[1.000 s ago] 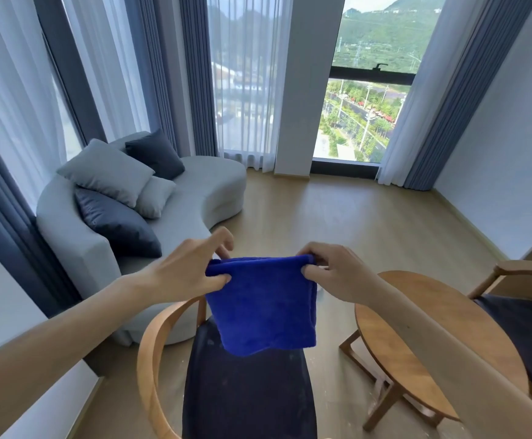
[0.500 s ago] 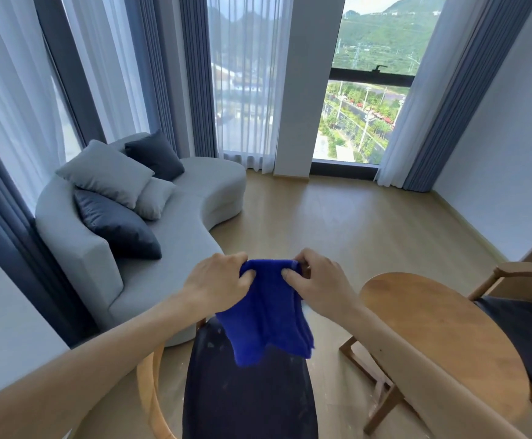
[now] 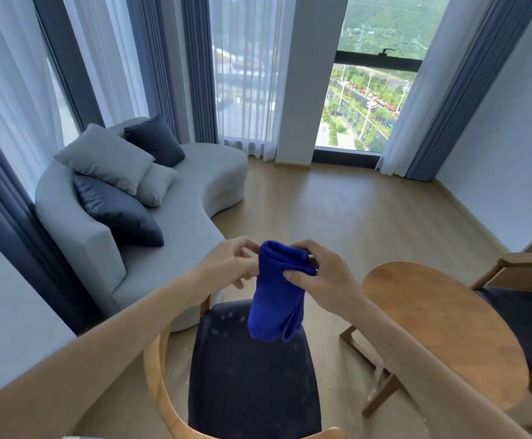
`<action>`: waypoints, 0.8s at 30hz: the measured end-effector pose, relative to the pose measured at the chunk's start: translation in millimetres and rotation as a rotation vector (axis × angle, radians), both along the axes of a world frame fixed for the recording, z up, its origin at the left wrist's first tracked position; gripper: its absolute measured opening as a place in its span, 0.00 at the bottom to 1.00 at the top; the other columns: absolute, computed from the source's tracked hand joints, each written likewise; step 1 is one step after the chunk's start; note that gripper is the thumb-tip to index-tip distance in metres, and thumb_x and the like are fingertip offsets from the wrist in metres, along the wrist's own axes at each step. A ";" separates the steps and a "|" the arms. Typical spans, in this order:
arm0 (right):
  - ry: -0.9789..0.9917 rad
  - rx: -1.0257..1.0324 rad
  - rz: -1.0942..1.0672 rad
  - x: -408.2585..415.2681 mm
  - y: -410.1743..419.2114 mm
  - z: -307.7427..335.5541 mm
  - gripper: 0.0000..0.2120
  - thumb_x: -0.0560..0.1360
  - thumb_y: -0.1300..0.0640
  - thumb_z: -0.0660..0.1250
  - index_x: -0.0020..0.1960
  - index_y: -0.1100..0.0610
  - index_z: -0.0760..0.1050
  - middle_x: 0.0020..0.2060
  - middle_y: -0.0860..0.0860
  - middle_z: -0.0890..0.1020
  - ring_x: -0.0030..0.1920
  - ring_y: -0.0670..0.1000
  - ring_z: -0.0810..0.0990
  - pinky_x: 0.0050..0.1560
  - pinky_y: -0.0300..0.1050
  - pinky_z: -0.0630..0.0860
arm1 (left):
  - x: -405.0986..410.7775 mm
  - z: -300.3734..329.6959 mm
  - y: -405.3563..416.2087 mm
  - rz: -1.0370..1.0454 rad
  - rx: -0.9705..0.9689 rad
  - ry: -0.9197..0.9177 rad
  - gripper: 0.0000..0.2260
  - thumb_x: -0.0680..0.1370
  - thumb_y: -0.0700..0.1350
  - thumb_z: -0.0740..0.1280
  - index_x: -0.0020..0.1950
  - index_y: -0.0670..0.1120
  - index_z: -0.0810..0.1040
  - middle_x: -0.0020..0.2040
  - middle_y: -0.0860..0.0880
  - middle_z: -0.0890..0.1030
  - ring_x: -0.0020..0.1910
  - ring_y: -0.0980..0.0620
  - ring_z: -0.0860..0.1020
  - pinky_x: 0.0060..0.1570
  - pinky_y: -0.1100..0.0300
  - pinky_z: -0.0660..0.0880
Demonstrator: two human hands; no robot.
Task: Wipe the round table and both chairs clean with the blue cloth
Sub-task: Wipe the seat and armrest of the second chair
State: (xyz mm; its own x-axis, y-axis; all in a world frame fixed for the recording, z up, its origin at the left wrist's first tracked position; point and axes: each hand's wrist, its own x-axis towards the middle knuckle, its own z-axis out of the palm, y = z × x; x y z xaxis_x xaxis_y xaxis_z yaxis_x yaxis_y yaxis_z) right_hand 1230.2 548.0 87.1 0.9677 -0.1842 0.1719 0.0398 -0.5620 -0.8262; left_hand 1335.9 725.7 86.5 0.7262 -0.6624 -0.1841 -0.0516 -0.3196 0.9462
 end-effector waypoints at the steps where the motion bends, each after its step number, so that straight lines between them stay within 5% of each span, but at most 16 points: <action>1: 0.014 0.023 0.009 0.8 0.4 -2.8 0.15 0.73 0.60 0.71 0.52 0.42 0.73 0.46 0.46 0.81 0.47 0.47 0.80 0.49 0.48 0.80 | 3.7 -10.2 6.4 -0.042 0.046 -0.114 0.15 0.73 0.42 0.71 0.57 0.52 0.75 0.42 0.51 0.81 0.44 0.53 0.79 0.45 0.58 0.77; 4: 0.048 0.116 0.071 3.6 6.8 -14.3 0.18 0.74 0.63 0.70 0.53 0.41 0.73 0.50 0.46 0.81 0.51 0.50 0.80 0.52 0.49 0.80 | 1.3 -44.3 16.7 -0.234 0.096 -0.156 0.29 0.67 0.56 0.75 0.64 0.61 0.68 0.57 0.60 0.78 0.58 0.61 0.76 0.57 0.60 0.75; 9: 0.090 0.324 0.022 8.0 5.9 -44.7 0.20 0.73 0.61 0.72 0.58 0.44 0.72 0.53 0.47 0.81 0.54 0.46 0.80 0.50 0.42 0.80 | -8.8 -93.2 4.9 -0.180 -0.137 0.015 0.26 0.70 0.46 0.76 0.63 0.60 0.69 0.56 0.60 0.80 0.57 0.58 0.79 0.49 0.64 0.79; 14: 0.278 0.343 0.116 18.3 -20.0 -85.8 0.23 0.71 0.62 0.74 0.63 0.51 0.72 0.53 0.46 0.82 0.56 0.50 0.81 0.52 0.45 0.80 | -6.6 -144.5 -13.2 -0.098 -0.113 0.059 0.25 0.70 0.47 0.75 0.63 0.61 0.70 0.57 0.57 0.81 0.56 0.55 0.80 0.50 0.62 0.79; 20: 0.364 0.162 0.021 48.1 -39.6 -176.8 0.18 0.73 0.64 0.71 0.57 0.48 0.74 0.49 0.41 0.82 0.52 0.44 0.80 0.47 0.34 0.78 | 12.8 -228.5 -30.4 -0.083 0.153 0.172 0.27 0.68 0.52 0.74 0.60 0.70 0.66 0.57 0.61 0.78 0.58 0.59 0.78 0.51 0.65 0.74; 24: 0.407 0.063 0.002 66.0 -42.0 -256.0 0.18 0.72 0.65 0.72 0.58 0.50 0.75 0.49 0.44 0.79 0.48 0.42 0.79 0.48 0.31 0.75 | 32.6 -304.4 -14.1 0.102 0.450 0.242 0.26 0.73 0.48 0.70 0.69 0.56 0.65 0.64 0.55 0.73 0.62 0.56 0.71 0.54 0.64 0.67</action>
State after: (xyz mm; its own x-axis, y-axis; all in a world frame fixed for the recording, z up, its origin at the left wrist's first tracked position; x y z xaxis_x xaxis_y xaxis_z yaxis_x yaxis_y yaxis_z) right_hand 1296.2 506.0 -169.0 0.9547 -0.1804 -0.2365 -0.2964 -0.5101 -0.8074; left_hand 1368.5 711.6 -217.9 0.6844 -0.4068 -0.6052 0.2048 -0.6893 0.6949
